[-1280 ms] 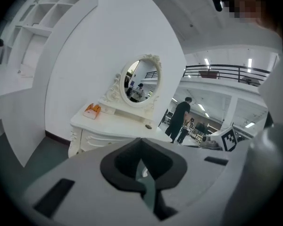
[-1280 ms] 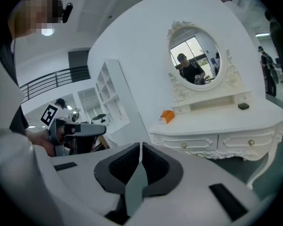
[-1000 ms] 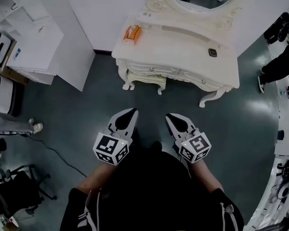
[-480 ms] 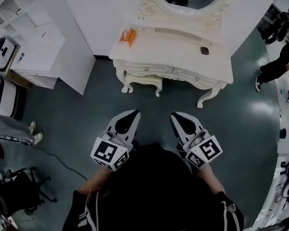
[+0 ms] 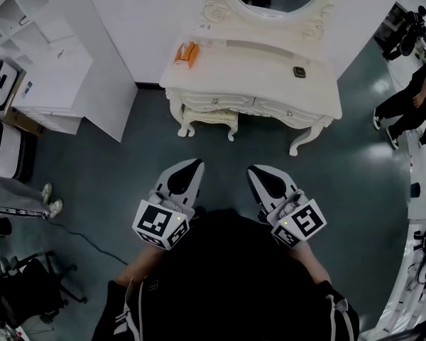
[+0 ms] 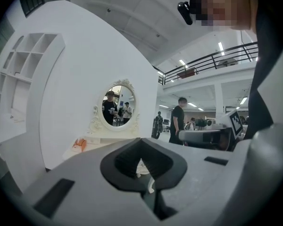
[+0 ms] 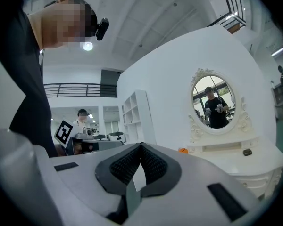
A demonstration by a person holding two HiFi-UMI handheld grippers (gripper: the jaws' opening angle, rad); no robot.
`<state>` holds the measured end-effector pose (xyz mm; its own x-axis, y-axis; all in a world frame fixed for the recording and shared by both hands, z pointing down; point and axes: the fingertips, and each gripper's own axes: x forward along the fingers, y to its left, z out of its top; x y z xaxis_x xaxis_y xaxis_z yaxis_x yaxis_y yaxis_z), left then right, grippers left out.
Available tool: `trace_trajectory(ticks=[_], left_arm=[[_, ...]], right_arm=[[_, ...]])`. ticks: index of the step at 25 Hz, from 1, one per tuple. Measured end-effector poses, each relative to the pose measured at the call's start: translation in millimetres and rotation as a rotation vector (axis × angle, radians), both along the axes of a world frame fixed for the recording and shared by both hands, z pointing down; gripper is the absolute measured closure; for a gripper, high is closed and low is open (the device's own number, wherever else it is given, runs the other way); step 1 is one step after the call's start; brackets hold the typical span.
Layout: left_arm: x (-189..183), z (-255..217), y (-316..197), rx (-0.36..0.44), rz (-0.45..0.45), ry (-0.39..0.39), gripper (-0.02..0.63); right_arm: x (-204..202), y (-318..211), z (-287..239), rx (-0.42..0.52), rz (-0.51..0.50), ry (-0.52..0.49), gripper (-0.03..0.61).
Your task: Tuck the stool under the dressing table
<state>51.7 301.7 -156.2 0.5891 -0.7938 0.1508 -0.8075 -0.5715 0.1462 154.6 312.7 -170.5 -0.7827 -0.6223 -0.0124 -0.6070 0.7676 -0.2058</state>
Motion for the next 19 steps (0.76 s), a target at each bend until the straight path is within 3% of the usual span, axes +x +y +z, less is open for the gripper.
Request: trace_trajectory(ticks=[19], left_arm=[[17,4,-20,-0.02,0.036,-0.005,0.607]], right_arm=[[12,-17,-3,-0.002,0.019,-0.033,0.56]])
